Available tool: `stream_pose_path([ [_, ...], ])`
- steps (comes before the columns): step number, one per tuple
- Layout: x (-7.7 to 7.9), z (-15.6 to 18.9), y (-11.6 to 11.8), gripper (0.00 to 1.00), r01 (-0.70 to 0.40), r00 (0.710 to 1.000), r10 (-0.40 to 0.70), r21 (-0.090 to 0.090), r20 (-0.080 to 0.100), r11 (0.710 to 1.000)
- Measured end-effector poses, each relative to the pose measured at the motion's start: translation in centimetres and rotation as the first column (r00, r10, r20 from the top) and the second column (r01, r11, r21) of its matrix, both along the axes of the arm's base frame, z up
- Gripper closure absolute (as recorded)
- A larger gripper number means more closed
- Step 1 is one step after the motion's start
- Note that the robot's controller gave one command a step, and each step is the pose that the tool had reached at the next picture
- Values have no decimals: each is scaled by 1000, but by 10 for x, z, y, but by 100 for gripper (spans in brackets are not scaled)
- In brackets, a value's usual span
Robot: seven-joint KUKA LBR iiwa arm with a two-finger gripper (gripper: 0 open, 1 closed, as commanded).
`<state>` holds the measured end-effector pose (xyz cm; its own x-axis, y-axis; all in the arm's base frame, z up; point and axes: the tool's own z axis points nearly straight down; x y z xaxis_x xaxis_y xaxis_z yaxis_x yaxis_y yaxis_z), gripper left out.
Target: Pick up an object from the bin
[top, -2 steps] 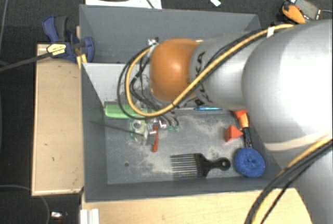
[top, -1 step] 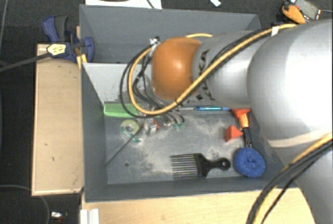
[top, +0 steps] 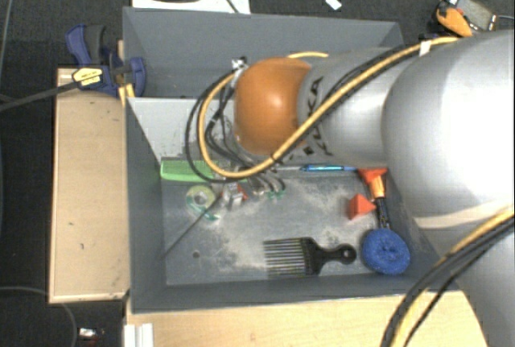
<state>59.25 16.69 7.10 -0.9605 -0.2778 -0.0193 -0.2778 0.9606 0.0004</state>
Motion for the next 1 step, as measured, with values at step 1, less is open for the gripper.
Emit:
stream_pose_path([
  [1, -3, 35, -1, 100, 2, 1000, -2, -3, -10, 1000],
])
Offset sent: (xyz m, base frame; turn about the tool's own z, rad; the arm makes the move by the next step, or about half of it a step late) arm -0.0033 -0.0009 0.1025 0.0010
